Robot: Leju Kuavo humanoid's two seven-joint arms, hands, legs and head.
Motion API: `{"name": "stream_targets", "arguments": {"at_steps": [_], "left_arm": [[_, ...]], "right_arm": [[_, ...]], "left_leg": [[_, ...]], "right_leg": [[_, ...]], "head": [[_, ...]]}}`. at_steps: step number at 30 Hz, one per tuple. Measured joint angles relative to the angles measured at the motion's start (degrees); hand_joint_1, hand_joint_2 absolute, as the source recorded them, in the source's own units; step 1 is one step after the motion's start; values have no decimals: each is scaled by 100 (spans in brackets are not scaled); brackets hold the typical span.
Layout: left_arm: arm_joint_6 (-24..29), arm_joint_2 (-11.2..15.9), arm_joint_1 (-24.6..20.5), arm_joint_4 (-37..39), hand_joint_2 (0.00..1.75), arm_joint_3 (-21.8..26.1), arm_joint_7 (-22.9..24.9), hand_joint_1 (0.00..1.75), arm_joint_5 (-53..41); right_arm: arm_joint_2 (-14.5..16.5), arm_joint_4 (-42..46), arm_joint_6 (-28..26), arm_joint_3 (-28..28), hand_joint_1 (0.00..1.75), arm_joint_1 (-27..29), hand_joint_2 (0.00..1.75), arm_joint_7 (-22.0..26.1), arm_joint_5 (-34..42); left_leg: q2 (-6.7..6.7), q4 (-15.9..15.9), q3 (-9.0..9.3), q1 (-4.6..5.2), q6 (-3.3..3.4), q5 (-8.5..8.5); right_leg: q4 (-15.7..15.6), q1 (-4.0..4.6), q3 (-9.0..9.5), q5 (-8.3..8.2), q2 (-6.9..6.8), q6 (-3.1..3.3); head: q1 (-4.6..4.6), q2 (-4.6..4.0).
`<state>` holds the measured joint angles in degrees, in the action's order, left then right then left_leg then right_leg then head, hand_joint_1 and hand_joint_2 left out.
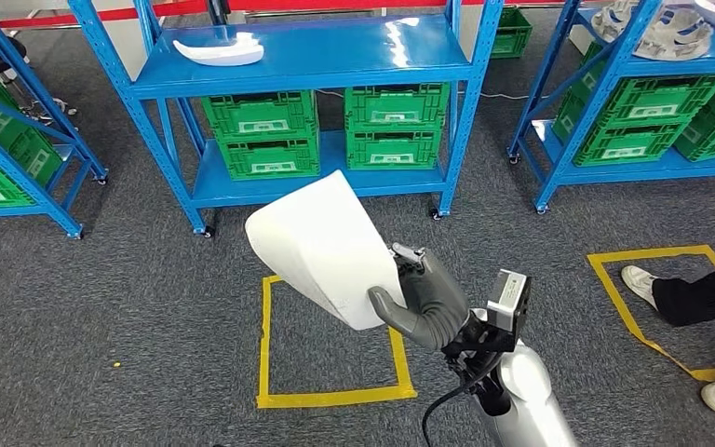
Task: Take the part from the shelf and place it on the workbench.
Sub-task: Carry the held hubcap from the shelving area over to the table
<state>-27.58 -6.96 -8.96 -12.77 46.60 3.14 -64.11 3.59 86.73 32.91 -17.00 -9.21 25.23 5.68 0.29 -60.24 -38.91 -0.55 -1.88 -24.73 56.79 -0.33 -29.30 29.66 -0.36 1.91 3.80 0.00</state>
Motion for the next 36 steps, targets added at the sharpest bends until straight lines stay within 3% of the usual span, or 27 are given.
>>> {"name": "stream_targets", "arguments": {"at_steps": [3,4,5,6,7,8,10,12,14,15,18,19,20,21,23,25,26,29,31,33,34,35,36], "left_arm": [[0,3,-1,4,175,2,-1,0,0],[0,4,-2,5,175,2,-1,0,0],[0,7,-1,4,175,2,-1,0,0],[0,9,-1,4,175,2,-1,0,0],[0,13,-3,3,175,2,7,0,-8],[0,15,-7,1,175,2,17,0,-27],[0,14,-12,-1,175,2,40,0,-96],[0,9,-9,0,175,2,50,0,-145],[0,2,-11,-1,175,2,40,0,-145],[0,3,-17,-6,175,2,28,0,-125],[0,19,-33,-28,175,2,11,0,-78],[0,23,-32,-30,175,2,16,0,-82],[0,27,-28,-30,175,2,22,0,-89],[0,29,-25,-30,175,2,26,0,-92],[0,29,-20,-29,175,2,36,0,-86],[0,31,-9,-28,175,3,75,0,-66],[0,33,6,-28,175,6,95,0,-44],[0,50,86,-28,175,35,101,0,53],[0,61,141,-25,175,77,68,0,103],[0,62,174,-20,175,111,22,0,139],[0,63,183,-19,175,125,1,0,154],[0,64,187,-19,175,139,-13,0,170],[0,67,189,-19,175,153,-22,0,182]], "right_arm": [[12,-9,-2,0,175,-8,175,-12,-4],[13,-16,-2,0,175,-7,175,-13,-4],[13,-24,-2,0,175,-6,175,-13,-4],[13,-31,-2,0,175,-6,175,-14,-4],[13,-37,-2,0,175,-5,175,-14,-4],[13,-40,-2,0,175,-5,175,-10,-8],[15,-41,-9,0,175,-2,175,18,-37],[20,-40,-24,-3,175,12,175,67,-89],[25,-40,-38,-9,175,43,175,93,-120],[26,-40,-46,-12,175,57,175,90,-123],[26,-50,-144,-15,175,77,175,29,-101],[26,-62,-197,-15,175,77,175,4,-77],[26,-79,-243,-15,175,73,175,-15,-45],[26,-96,-279,-14,175,61,175,-23,-12],[26,-119,-324,-5,175,13,175,-27,32],[26,-131,-345,9,175,-43,175,-19,60],[26,-144,-349,21,175,-66,175,-9,78],[26,-257,-338,49,175,-130,175,26,128],[37,-379,-328,50,175,-189,175,44,140],[63,-508,-327,50,175,-264,175,52,139],[79,-564,-328,50,175,-294,175,47,136],[93,-611,-331,49,175,-320,175,31,127],[106,-647,-338,46,175,-343,175,9,116]], "left_leg": [[-16,-1002,-245,-13,-67,-831],[-16,-1317,-266,-14,-81,-916],[-16,-1484,-216,-15,-87,-860],[-16,-1454,-75,-17,-89,-712],[-16,-1207,173,-19,-87,-558],[-18,-796,498,-18,-81,-518],[-37,22,1037,2,-30,-651],[-53,300,1148,32,55,-739],[-32,298,1068,19,161,-641],[-18,305,1020,8,217,-575],[5,291,782,6,289,-365],[9,282,688,10,287,-299],[14,269,590,14,283,-234],[18,253,493,15,275,-171],[20,217,334,15,246,-66],[21,199,242,23,189,24],[24,207,223,21,153,73],[22,228,181,16,47,142],[1,-73,50,12,-14,-190],[-11,-786,-155,-1,-65,-724],[-12,-1142,-228,-3,-82,-888],[-12,-1368,-236,-2,-91,-926],[-12,-1401,-146,-2,-91,-845]], "right_leg": [[1,-4,-274,-239,-12,52],[17,-2,-378,-316,-14,45],[39,-3,-485,-388,-17,34],[65,-7,-588,-454,-20,20],[95,-12,-693,-516,-22,1],[126,-11,-784,-570,-23,-26],[171,-4,-898,-674,-29,-84],[157,0,-926,-785,-35,-143],[174,-11,-963,-778,-24,-208],[301,-16,-1020,-619,-13,-241],[1320,-28,-1314,208,6,-303],[1659,-29,-1370,346,6,-310],[1841,-28,-1341,345,6,-307],[1816,-27,-1209,235,6,-297],[1179,-21,-656,-13,9,-251],[362,7,-98,24,19,-193],[126,26,39,82,25,-168],[-2,30,15,7,14,-75],[-26,-2,-84,-115,-10,8],[-7,3,-233,-231,-19,47],[13,7,-321,-285,-21,46],[39,11,-414,-336,-25,44],[72,12,-512,-385,-29,37]], "head": [[3,0],[2,0],[2,0],[3,0],[3,0],[3,0],[-1,0],[-4,0],[-5,0],[-8,0],[-11,0],[-11,0],[-11,0],[-11,0],[-11,0],[-8,0],[-8,0],[-11,0],[-3,0],[4,0],[4,0],[5,0],[5,0]]}}
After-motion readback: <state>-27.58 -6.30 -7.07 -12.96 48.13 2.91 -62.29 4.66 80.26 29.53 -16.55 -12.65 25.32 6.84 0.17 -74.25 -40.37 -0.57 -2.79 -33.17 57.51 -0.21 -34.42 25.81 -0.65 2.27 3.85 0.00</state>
